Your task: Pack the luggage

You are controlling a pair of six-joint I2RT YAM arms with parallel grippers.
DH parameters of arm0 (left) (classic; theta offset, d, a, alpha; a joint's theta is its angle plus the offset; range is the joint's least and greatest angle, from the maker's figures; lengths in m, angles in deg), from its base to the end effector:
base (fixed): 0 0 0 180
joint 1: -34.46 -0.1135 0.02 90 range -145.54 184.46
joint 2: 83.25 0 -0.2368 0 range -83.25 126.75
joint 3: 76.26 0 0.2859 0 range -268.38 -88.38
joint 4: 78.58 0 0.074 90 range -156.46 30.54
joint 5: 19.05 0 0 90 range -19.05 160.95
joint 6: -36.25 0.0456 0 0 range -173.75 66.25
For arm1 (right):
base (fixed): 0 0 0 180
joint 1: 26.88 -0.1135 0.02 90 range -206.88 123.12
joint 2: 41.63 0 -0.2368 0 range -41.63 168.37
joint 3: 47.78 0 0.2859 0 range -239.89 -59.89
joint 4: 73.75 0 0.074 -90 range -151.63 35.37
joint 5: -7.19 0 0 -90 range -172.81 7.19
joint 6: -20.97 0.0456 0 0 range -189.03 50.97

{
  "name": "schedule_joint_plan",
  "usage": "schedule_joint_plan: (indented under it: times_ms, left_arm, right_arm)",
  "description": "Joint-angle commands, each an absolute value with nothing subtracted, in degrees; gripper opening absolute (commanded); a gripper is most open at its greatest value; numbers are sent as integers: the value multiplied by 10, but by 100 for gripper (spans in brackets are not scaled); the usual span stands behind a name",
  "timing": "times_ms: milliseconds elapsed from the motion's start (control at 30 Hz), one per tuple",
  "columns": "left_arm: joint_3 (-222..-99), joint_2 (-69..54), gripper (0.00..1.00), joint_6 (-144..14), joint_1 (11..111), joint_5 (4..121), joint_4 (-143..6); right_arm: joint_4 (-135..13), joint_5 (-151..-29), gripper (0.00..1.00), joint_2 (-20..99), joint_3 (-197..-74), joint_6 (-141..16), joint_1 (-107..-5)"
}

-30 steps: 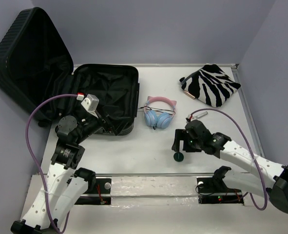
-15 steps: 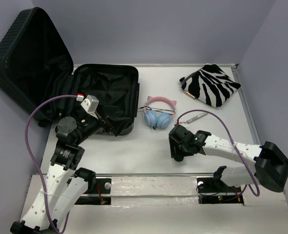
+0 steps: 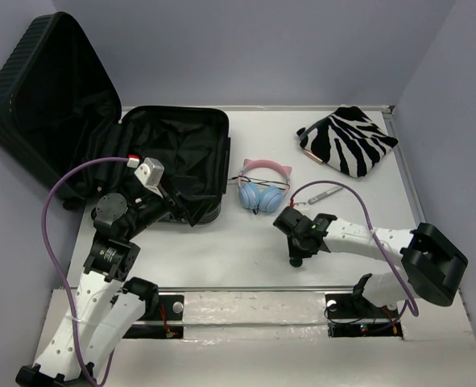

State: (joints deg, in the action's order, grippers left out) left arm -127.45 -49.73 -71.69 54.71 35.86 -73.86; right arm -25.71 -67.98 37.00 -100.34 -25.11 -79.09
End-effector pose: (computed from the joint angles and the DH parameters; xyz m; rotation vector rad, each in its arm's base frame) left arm 0.1818 -0.0950 0.3560 0.5643 1.3416 -0.9600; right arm 0.1700 0.2003 0.1064 -0.1498 2.7616 0.0466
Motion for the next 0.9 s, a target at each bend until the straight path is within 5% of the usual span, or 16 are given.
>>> schedule_joint_plan:
  times_ms: [0, 367, 500, 733, 833, 867]
  left_arm:
    - [-1281, -503, 99, -709, 550, 352, -753]
    - [-1288, -504, 99, -712, 551, 393, -740]
    - [-1299, -512, 99, -713, 550, 476, -707]
    - [-1314, -522, 99, -723, 545, 666, -632]
    - [-1318, -526, 99, -726, 545, 689, -624]
    - [-1319, -526, 99, -726, 544, 692, -622]
  right_arm:
    - [-259, -651, 7, 371, -1018, -241, -794]
    - [-357, -680, 7, 289, -1117, -340, -794]
    - [-495, -702, 7, 379, -1232, -405, -794]
    - [-534, -765, 7, 626, -1563, -451, -794]
    - [-528, -796, 47, 713, -1637, -446, -788]
    - [-528, -813, 69, 727, -1655, -432, -780]
